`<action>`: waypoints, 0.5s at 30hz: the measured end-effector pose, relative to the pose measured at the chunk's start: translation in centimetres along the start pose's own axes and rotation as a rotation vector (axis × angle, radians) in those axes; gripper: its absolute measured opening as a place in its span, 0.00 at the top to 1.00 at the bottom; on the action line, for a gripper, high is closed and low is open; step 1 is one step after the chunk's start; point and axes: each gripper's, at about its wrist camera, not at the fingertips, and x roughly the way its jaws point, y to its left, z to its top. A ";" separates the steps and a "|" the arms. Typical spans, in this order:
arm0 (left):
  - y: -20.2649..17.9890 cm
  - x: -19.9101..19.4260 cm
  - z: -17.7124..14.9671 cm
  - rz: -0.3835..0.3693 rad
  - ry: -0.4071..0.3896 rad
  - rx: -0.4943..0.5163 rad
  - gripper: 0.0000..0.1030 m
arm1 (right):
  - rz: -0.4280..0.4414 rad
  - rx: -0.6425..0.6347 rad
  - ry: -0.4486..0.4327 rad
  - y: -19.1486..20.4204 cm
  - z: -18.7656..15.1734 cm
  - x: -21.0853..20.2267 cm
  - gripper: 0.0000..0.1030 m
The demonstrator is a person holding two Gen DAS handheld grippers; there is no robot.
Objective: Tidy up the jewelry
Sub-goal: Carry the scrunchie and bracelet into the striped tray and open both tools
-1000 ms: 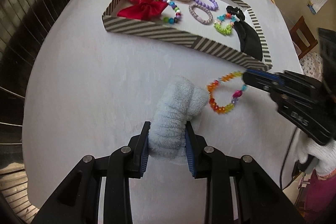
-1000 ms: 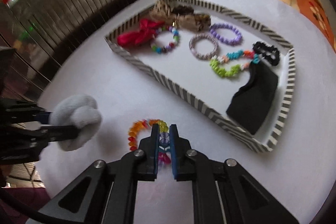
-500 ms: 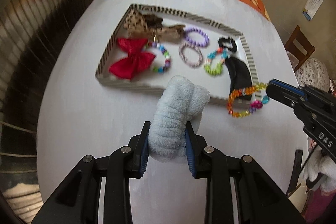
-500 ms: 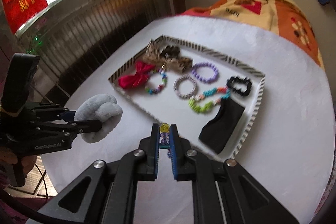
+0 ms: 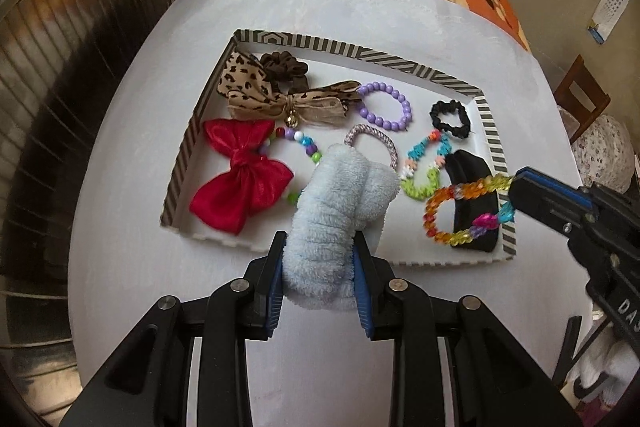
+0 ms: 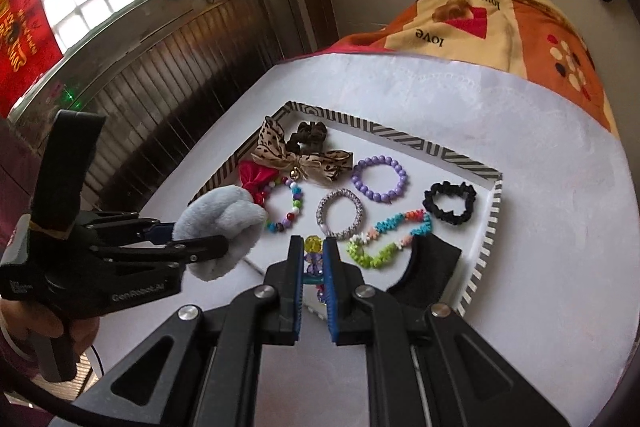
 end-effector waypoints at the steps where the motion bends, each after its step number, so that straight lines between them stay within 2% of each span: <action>1: 0.0 0.4 0.4 0.001 0.004 0.002 0.93 | 0.006 0.007 0.004 -0.1 0.1 0.5 0.91; 10: 0.3 3.1 2.0 0.006 0.044 -0.009 0.93 | 0.064 0.082 0.038 -1.1 -0.2 3.6 0.91; 15: 0.5 3.7 2.2 0.008 0.058 -0.012 0.93 | 0.037 0.109 0.087 -2.9 -1.2 5.2 0.91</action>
